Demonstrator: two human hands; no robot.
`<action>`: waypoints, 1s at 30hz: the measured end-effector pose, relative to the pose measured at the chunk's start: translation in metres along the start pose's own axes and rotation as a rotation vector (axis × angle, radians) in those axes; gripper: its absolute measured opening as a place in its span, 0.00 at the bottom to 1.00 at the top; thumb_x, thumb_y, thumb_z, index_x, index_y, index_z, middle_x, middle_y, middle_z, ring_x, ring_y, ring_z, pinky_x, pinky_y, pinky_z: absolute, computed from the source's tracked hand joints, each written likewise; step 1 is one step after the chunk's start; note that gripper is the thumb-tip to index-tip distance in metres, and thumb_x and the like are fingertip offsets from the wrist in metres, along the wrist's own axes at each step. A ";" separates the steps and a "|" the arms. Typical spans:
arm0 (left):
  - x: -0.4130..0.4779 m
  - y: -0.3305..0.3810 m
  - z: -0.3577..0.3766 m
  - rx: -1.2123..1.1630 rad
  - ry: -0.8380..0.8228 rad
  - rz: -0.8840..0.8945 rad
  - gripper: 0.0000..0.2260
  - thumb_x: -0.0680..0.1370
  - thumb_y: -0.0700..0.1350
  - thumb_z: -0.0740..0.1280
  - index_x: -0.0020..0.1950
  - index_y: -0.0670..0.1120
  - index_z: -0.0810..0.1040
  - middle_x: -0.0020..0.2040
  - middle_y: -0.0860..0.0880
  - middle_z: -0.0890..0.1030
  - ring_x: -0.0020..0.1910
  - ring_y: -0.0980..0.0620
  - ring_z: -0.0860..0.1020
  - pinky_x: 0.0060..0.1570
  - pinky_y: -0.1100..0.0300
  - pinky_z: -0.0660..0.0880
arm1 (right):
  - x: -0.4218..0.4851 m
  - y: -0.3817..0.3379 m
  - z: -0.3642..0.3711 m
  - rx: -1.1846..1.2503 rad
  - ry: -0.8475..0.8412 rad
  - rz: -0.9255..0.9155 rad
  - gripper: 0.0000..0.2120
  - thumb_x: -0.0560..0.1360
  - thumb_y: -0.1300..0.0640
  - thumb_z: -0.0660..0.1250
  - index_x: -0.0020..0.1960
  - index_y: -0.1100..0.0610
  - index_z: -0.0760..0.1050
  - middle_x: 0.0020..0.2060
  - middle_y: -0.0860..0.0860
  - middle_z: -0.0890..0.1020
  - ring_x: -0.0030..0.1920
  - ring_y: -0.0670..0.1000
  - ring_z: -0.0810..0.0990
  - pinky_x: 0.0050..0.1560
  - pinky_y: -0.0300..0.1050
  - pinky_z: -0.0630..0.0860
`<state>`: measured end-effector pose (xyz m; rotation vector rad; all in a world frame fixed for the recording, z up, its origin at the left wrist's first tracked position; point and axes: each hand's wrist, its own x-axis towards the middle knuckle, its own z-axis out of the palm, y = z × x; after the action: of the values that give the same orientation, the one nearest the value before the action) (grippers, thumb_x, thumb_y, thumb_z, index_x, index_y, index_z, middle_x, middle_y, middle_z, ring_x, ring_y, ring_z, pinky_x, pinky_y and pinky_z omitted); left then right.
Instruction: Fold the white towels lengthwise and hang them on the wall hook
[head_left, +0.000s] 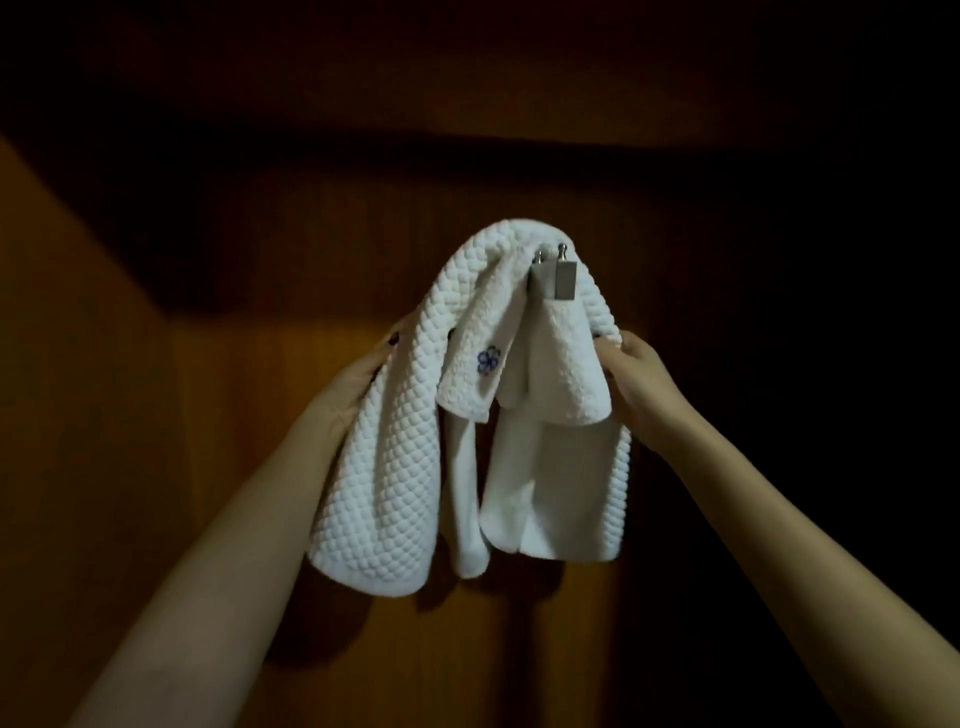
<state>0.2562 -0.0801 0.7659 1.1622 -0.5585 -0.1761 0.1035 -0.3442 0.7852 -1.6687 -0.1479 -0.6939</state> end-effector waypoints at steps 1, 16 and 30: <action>-0.009 -0.007 0.004 -0.011 -0.042 -0.024 0.11 0.74 0.51 0.68 0.49 0.48 0.86 0.44 0.48 0.85 0.43 0.52 0.83 0.45 0.57 0.80 | -0.004 0.003 -0.001 -0.034 0.006 -0.005 0.09 0.79 0.58 0.64 0.58 0.61 0.75 0.44 0.53 0.81 0.42 0.52 0.80 0.39 0.41 0.77; -0.100 -0.087 0.034 0.338 0.332 0.452 0.19 0.78 0.59 0.60 0.69 0.64 0.64 0.67 0.60 0.68 0.64 0.68 0.69 0.62 0.62 0.71 | -0.047 0.124 -0.018 -0.287 0.149 -0.029 0.31 0.70 0.50 0.74 0.69 0.49 0.66 0.56 0.36 0.76 0.61 0.47 0.76 0.50 0.39 0.75; -0.121 -0.134 0.047 1.361 0.414 0.587 0.16 0.77 0.38 0.65 0.64 0.49 0.77 0.59 0.37 0.75 0.50 0.37 0.78 0.46 0.47 0.78 | -0.096 0.170 -0.010 -0.880 0.169 -0.463 0.23 0.74 0.65 0.67 0.67 0.51 0.75 0.58 0.59 0.73 0.56 0.59 0.76 0.49 0.57 0.80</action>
<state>0.1498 -0.1224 0.6188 2.1784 -0.6130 1.0924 0.1011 -0.3661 0.5909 -2.4276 -0.1141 -1.3801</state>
